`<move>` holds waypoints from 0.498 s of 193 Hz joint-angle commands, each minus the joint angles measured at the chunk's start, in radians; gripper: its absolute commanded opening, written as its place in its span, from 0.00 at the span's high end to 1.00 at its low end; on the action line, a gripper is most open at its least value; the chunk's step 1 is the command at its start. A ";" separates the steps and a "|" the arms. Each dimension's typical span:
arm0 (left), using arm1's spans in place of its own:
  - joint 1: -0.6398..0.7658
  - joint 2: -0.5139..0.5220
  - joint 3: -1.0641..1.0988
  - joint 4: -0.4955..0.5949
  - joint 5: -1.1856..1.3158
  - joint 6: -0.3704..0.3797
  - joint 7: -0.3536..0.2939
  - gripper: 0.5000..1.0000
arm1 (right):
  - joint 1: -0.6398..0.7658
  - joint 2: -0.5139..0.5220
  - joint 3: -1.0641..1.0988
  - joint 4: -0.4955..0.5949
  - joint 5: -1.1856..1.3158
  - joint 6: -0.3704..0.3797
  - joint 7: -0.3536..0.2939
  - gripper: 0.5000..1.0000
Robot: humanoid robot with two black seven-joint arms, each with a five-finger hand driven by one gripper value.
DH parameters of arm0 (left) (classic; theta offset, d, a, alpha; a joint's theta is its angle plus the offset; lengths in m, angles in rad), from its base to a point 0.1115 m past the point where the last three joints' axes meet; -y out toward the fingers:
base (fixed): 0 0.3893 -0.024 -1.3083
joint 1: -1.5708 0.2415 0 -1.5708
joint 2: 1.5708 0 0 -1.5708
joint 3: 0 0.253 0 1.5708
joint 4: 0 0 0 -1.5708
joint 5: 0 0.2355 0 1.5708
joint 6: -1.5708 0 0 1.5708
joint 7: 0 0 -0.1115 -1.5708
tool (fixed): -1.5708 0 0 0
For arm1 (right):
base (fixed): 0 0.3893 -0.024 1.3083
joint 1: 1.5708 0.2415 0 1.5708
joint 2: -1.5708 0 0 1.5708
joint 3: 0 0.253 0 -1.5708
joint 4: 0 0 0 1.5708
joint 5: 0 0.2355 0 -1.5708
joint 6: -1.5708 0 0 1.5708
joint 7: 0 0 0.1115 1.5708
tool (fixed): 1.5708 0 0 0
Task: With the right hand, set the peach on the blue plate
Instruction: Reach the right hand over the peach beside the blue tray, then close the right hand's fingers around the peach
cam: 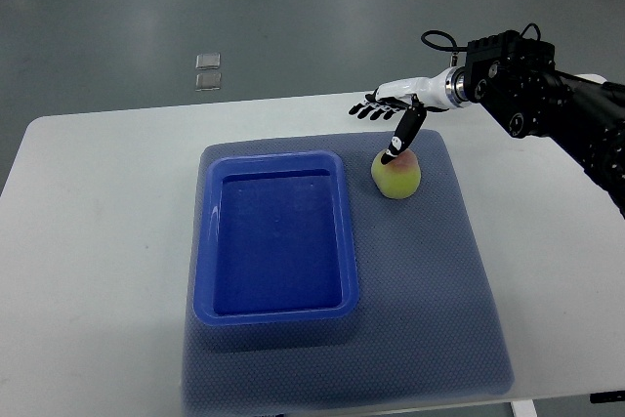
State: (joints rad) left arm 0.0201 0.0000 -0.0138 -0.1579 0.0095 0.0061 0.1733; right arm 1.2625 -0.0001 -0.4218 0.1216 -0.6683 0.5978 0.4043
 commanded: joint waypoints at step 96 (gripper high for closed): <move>0.001 0.000 0.001 0.000 -0.002 0.000 0.000 0.00 | 0.008 -0.086 0.000 0.185 -0.194 -0.118 0.030 0.12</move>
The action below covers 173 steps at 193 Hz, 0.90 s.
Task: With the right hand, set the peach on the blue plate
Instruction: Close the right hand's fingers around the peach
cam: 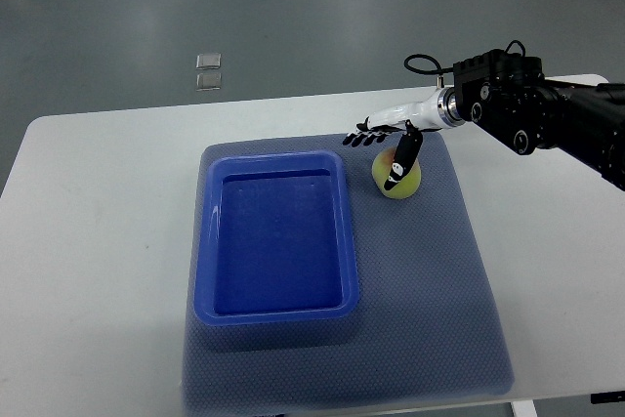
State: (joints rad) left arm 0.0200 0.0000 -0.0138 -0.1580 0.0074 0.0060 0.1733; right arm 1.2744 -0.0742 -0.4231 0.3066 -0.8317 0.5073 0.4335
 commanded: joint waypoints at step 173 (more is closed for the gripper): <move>0.000 0.000 0.000 0.002 0.000 0.000 0.000 0.00 | -0.027 -0.030 -0.017 0.042 -0.089 -0.042 0.063 0.15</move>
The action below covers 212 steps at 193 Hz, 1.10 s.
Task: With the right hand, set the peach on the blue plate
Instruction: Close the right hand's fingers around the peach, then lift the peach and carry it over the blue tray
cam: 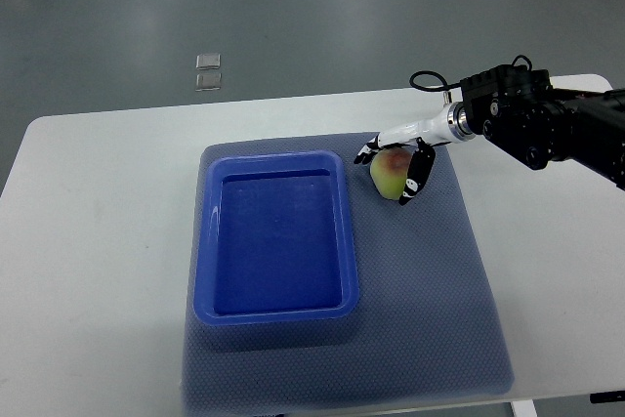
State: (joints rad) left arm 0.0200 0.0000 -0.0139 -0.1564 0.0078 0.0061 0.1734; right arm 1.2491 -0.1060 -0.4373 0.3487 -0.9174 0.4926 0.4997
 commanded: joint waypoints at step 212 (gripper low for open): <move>0.000 0.000 0.002 -0.002 0.001 0.000 0.000 0.00 | 0.131 0.106 0.091 0.000 -0.035 -0.052 0.008 0.58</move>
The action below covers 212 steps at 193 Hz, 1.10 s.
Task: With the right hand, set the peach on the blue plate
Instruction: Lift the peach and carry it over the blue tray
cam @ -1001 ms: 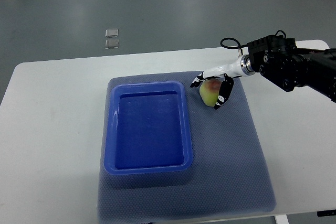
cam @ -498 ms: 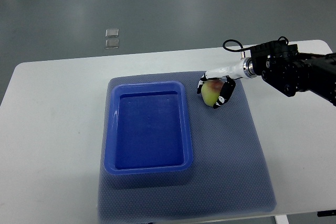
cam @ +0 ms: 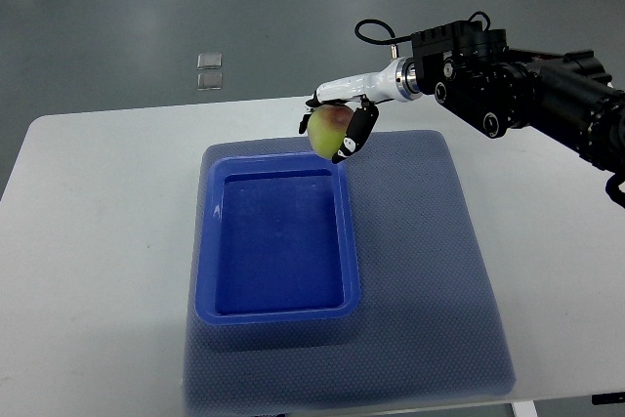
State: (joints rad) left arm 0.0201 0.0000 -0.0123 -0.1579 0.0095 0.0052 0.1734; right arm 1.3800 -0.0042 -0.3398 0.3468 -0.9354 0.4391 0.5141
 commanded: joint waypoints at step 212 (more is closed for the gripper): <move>0.000 0.000 0.000 0.000 -0.002 -0.001 0.000 0.00 | -0.099 0.004 0.168 0.178 -0.039 0.046 -0.008 0.34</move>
State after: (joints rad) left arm 0.0200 0.0000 -0.0123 -0.1579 0.0087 0.0058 0.1734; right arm 1.3075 -0.0001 -0.1723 0.5226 -0.9740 0.4921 0.5085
